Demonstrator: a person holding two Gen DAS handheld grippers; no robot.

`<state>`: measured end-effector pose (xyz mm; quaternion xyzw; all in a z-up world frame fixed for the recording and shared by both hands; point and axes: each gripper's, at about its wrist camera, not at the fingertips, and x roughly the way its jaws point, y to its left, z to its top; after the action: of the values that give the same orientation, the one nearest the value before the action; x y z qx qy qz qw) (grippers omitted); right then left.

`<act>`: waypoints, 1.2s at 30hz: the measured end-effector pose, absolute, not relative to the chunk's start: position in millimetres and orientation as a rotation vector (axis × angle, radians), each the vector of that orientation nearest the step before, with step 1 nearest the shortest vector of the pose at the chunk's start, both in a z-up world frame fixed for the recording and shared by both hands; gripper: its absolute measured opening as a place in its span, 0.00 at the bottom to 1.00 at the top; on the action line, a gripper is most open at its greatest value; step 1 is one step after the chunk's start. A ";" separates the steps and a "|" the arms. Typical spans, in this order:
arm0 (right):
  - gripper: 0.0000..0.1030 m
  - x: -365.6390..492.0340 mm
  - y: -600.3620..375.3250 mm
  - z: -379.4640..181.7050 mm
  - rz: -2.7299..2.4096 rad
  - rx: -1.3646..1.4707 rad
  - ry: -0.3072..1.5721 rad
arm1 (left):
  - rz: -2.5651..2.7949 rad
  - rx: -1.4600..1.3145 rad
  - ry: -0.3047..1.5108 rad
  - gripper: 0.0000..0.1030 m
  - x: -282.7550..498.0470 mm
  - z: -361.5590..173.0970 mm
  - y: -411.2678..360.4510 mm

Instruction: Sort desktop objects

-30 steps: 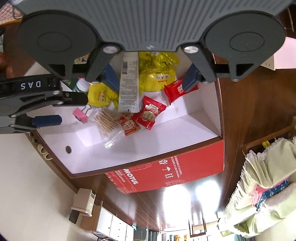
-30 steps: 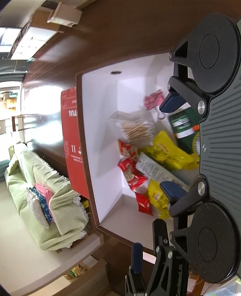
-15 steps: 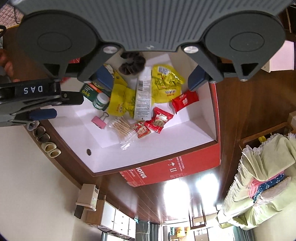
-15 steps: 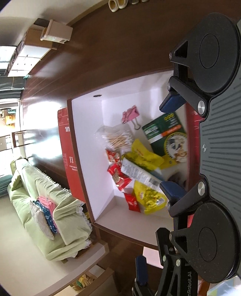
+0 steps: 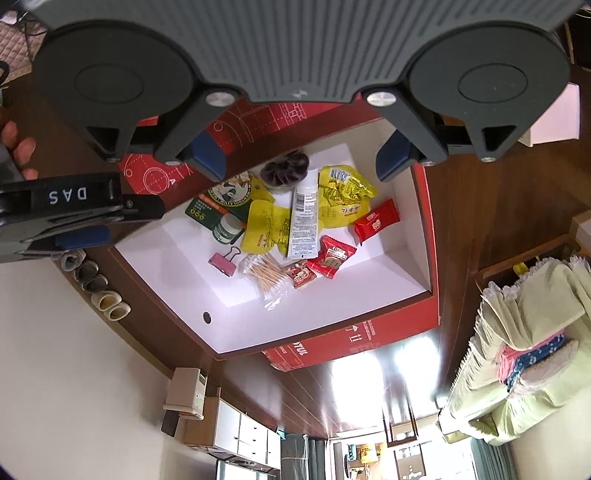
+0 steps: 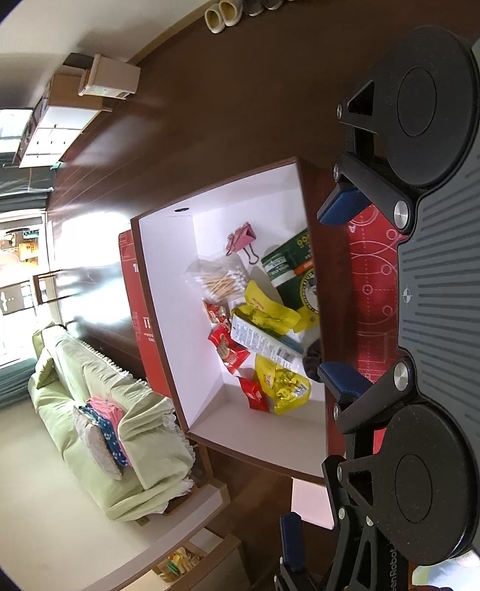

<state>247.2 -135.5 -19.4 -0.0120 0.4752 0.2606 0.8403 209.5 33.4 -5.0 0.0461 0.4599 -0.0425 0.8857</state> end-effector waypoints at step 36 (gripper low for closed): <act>0.82 232.5 -136.0 -17.4 0.530 -0.082 1.009 | -0.027 0.130 0.963 0.85 177.8 1.5 36.2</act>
<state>232.5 -136.0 -17.4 -0.0387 0.4776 0.2510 0.8411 177.8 36.2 1.5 0.0623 0.4628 -0.0131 0.8842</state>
